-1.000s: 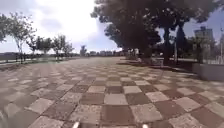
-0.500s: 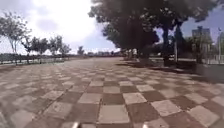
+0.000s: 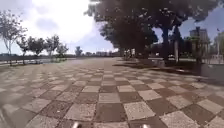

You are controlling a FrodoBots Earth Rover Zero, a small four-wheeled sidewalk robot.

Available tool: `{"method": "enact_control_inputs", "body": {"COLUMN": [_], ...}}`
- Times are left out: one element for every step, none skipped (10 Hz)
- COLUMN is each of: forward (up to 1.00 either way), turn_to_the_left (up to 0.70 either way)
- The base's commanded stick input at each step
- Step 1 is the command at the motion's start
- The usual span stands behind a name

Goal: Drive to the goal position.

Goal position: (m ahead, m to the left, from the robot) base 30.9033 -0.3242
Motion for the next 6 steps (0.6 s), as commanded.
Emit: {"method": "enact_control_inputs", "body": {"forward": [0.7,0.7,0.7,0.7,0.7,0.7], "turn_to_the_left": [0.0,0.0,0.0,0.0,0.0,0.0]}}
